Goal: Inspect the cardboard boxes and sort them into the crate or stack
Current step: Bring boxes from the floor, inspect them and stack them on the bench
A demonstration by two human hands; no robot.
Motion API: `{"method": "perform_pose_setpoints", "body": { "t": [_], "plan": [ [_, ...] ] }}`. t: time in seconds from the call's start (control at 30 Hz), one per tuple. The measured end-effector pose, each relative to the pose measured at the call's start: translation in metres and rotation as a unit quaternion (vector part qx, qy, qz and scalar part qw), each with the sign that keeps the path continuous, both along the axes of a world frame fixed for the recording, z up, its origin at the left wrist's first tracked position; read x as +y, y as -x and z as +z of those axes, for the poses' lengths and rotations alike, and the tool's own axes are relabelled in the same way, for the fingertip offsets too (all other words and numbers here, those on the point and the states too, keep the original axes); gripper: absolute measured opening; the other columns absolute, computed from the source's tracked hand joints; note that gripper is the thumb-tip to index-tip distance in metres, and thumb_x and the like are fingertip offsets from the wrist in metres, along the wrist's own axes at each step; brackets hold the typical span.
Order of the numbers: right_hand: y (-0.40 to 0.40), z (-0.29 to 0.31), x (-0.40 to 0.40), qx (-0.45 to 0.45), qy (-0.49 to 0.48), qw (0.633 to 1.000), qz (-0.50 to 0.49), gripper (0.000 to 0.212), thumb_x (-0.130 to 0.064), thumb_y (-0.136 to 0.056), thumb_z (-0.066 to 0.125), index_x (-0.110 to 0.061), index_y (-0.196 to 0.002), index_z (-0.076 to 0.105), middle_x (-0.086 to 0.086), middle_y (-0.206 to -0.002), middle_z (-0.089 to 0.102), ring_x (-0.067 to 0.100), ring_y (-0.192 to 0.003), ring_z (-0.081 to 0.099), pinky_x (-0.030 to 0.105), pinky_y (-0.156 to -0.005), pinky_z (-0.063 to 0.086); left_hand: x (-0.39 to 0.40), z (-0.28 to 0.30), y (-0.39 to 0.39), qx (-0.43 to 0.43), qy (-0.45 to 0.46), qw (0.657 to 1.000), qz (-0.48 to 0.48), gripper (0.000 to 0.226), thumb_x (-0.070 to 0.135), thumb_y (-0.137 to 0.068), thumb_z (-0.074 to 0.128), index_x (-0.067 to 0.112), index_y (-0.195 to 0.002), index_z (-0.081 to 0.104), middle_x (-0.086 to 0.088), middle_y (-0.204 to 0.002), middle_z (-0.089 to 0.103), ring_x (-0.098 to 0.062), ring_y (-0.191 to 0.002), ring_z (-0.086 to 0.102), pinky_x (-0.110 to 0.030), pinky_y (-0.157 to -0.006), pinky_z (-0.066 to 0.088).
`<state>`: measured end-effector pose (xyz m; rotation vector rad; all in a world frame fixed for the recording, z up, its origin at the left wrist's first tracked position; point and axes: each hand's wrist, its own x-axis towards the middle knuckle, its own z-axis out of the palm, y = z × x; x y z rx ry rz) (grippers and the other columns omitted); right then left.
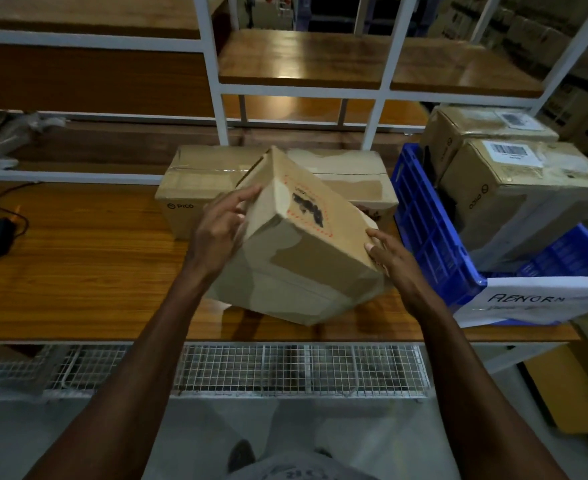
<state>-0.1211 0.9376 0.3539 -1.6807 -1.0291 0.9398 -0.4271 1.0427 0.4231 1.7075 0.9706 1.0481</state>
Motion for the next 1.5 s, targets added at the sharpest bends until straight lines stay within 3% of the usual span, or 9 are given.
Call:
{"method": "perform_pose_setpoints", "body": {
  "t": [0.1,0.17,0.27,0.4,0.57,0.77,0.9,1.07,1.5],
  "plan": [
    [0.007,-0.023,-0.001,0.076,-0.003,0.997,0.002,0.045,-0.040,-0.107,0.051,-0.033,-0.152,0.049,-0.004,-0.142,0.059,0.014,-0.107,0.072,0.032,-0.076,0.060,0.010,0.011,-0.001,0.059,-0.049,0.993,-0.093,0.060,0.006,-0.084,0.043,0.025,-0.135,0.066,0.032,-0.136,0.057,0.004,-0.122,0.051,-0.013,-0.092,0.045],
    [0.010,-0.041,-0.003,0.104,-0.002,0.995,-0.002,0.047,-0.042,-0.108,0.050,-0.031,-0.154,0.048,0.000,-0.142,0.062,0.018,-0.113,0.071,0.042,-0.084,0.063,0.013,0.013,-0.004,0.112,-0.099,0.983,-0.105,0.056,0.000,-0.092,0.046,0.029,-0.136,0.064,0.040,-0.133,0.051,0.006,-0.125,0.046,-0.017,-0.101,0.042],
    [0.007,-0.064,-0.003,0.122,0.018,0.992,-0.021,0.045,-0.049,-0.106,0.052,-0.040,-0.151,0.050,0.000,-0.142,0.064,0.024,-0.120,0.069,0.057,-0.096,0.059,0.021,0.012,-0.007,0.243,-0.141,0.960,0.008,0.050,0.044,-0.092,0.055,0.044,-0.141,0.055,0.016,-0.145,0.046,-0.018,-0.133,0.036,-0.044,-0.107,0.037],
    [0.010,-0.073,-0.006,0.109,0.039,0.992,-0.049,0.039,-0.052,-0.106,0.050,-0.044,-0.144,0.056,-0.004,-0.134,0.069,0.022,-0.116,0.070,0.053,-0.094,0.059,0.019,0.008,-0.017,0.362,-0.078,0.928,0.026,0.072,0.082,-0.083,0.038,0.053,-0.148,0.042,0.011,-0.160,0.037,-0.031,-0.146,0.031,-0.059,-0.114,0.028],
    [-0.007,-0.061,-0.003,0.010,0.091,0.995,-0.050,0.029,-0.036,-0.109,0.049,-0.031,-0.130,0.068,0.002,-0.129,0.071,0.022,-0.114,0.068,0.049,-0.092,0.059,0.008,0.013,-0.053,0.424,-0.114,0.898,0.035,0.060,0.070,-0.093,0.034,0.056,-0.151,0.036,0.018,-0.163,0.032,-0.024,-0.150,0.027,-0.054,-0.115,0.020],
    [-0.010,0.043,-0.006,0.071,-0.141,0.981,-0.116,0.028,-0.034,-0.107,0.053,-0.022,-0.127,0.068,0.001,-0.122,0.072,0.012,-0.105,0.070,0.027,-0.079,0.057,0.005,0.010,-0.079,0.442,-0.130,0.888,0.003,0.054,0.067,-0.098,0.041,0.054,-0.151,0.039,0.021,-0.163,0.032,-0.021,-0.150,0.024,-0.050,-0.114,0.019],
    [-0.012,0.089,0.007,-0.110,-0.165,0.978,-0.065,0.020,-0.024,-0.104,0.063,-0.021,-0.118,0.076,-0.006,-0.115,0.074,0.007,-0.103,0.069,0.028,-0.081,0.059,0.003,0.008,-0.099,0.452,-0.142,0.880,-0.001,0.055,0.067,-0.098,0.042,0.051,-0.151,0.040,0.020,-0.163,0.032,-0.020,-0.149,0.024,-0.046,-0.109,0.020],
    [0.014,0.103,0.016,-0.330,0.007,0.937,0.112,0.029,-0.037,-0.094,0.074,-0.032,-0.122,0.074,-0.010,-0.131,0.064,0.013,-0.120,0.059,0.037,-0.100,0.051,0.007,0.008,-0.098,0.462,-0.138,0.876,-0.012,0.057,0.068,-0.098,0.042,0.051,-0.152,0.039,0.019,-0.164,0.031,-0.022,-0.151,0.023,-0.050,-0.112,0.019],
    [0.028,0.104,0.035,-0.414,0.055,0.906,0.070,0.035,-0.054,-0.090,0.072,-0.040,-0.121,0.068,-0.002,-0.140,0.059,0.028,-0.132,0.051,0.050,-0.104,0.047,-0.009,0.023,-0.088,0.429,-0.127,0.895,-0.002,0.046,0.042,-0.094,0.057,0.044,-0.140,0.055,0.012,-0.154,0.045,-0.020,-0.142,0.033,-0.047,-0.109,0.030]
  ]
}}
